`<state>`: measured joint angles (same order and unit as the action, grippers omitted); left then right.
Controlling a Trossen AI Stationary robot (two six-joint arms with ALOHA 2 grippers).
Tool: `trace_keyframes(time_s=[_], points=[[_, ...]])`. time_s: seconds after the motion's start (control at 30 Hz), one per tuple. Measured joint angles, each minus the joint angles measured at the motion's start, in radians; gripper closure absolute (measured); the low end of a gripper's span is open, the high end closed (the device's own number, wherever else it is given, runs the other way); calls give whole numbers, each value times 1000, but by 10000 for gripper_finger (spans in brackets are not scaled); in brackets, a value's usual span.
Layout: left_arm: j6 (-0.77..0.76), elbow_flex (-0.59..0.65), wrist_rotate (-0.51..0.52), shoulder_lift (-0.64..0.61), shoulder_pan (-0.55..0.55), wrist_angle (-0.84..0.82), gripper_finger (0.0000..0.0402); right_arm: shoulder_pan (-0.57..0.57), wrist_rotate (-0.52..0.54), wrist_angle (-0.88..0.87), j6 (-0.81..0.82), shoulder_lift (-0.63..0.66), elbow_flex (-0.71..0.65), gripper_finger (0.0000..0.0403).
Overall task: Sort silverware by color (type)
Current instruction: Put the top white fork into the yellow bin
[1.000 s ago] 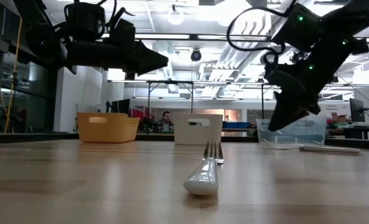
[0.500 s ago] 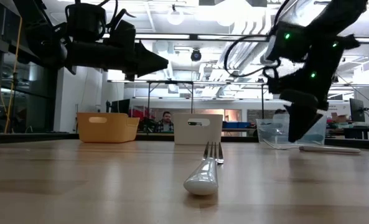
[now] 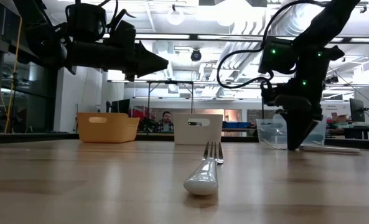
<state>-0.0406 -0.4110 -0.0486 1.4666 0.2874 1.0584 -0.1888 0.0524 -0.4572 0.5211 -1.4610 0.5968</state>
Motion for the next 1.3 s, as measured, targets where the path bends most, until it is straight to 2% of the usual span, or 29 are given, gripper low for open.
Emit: trace_keyframes(time_s=[0.17, 0.33, 0.53, 0.7, 0.83, 0.93, 1.1, 1.3], points=[[0, 0, 0, 0, 0, -14, 291, -5, -43, -32, -52, 11, 18, 392], [46, 1, 2, -17, 0, -62, 291, 7, -58, -24, -91, 8, 46, 385], [79, 1, 35, -132, 0, -207, 291, 47, -34, 131, -157, 8, 55, 396], [82, 2, 38, -240, 0, -347, 291, 96, 46, 321, -198, 8, 55, 402], [87, 43, 38, -281, 0, -334, 291, 117, 88, 529, -248, 9, 55, 402], [87, 88, 38, -294, 0, -260, 291, 126, 115, 681, -291, 10, 55, 402], [70, 123, 28, -294, 1, -201, 291, 126, 121, 763, -313, 10, 56, 402], [69, 123, -90, -275, 0, -193, 291, 123, 150, 969, -331, 10, 56, 402]])
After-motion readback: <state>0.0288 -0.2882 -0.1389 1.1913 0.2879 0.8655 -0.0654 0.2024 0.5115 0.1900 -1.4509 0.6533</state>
